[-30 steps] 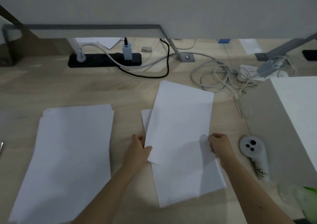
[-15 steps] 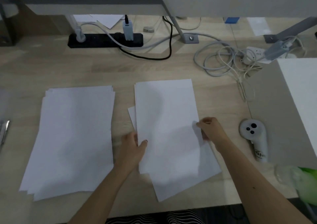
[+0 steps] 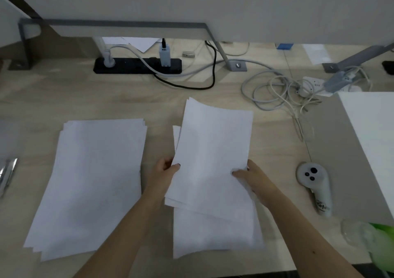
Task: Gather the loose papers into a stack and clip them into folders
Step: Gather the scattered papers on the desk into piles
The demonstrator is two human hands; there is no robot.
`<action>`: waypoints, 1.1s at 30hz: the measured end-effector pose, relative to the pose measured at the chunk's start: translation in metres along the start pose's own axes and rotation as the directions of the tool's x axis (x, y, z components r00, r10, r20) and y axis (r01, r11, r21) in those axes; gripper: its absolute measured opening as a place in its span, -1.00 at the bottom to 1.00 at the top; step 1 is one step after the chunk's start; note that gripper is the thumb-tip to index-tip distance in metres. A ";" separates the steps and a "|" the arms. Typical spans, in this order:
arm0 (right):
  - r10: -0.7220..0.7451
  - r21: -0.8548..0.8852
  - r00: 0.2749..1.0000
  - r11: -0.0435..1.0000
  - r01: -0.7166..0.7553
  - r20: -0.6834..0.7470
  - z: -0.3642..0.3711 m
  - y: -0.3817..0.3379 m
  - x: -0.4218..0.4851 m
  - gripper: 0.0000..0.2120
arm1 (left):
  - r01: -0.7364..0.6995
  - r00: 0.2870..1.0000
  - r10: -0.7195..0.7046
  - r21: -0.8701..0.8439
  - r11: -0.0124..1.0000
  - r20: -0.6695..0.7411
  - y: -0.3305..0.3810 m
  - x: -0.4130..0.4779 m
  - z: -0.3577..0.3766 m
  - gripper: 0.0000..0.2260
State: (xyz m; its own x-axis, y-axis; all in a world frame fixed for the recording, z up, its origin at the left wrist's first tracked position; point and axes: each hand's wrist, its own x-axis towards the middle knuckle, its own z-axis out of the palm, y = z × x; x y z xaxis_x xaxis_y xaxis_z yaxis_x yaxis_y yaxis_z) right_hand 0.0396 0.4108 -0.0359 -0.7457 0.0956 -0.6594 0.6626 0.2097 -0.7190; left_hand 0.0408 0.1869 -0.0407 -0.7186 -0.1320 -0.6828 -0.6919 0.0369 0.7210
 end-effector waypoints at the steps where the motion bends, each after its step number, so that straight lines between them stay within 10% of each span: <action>1: -0.020 0.054 1.000 0.998 0.020 0.015 -0.001 -0.005 -0.004 -0.76 | -0.054 0.999 0.054 -0.008 0.999 -0.008 0.009 -0.003 0.001 -0.84; 14: -0.538 0.295 0.841 0.795 0.530 -0.062 -0.022 -0.110 -0.036 -0.66 | -0.654 0.756 0.650 -0.114 0.748 -0.078 0.125 -0.055 -0.038 -0.83; 25: -0.577 0.273 0.814 0.775 0.569 -0.059 -0.016 -0.118 -0.048 -0.72 | -0.665 0.746 0.662 -0.117 0.737 -0.074 0.126 -0.050 -0.035 -0.66; 33: -0.385 0.212 0.921 0.897 0.388 -0.058 0.014 -0.094 -0.030 -0.75 | -0.457 0.888 0.458 -0.197 0.867 -0.043 0.090 -0.018 -0.029 -0.69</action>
State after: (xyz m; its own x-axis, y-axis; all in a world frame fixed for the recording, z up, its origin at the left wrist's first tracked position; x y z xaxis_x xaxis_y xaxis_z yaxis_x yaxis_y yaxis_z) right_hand 0.0006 0.3743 0.0480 -0.9458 0.0636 -0.3184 0.3201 0.0185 -0.9472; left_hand -0.0062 0.1641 0.0399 -0.9519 -0.1433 -0.2709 -0.2580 -0.1027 0.9607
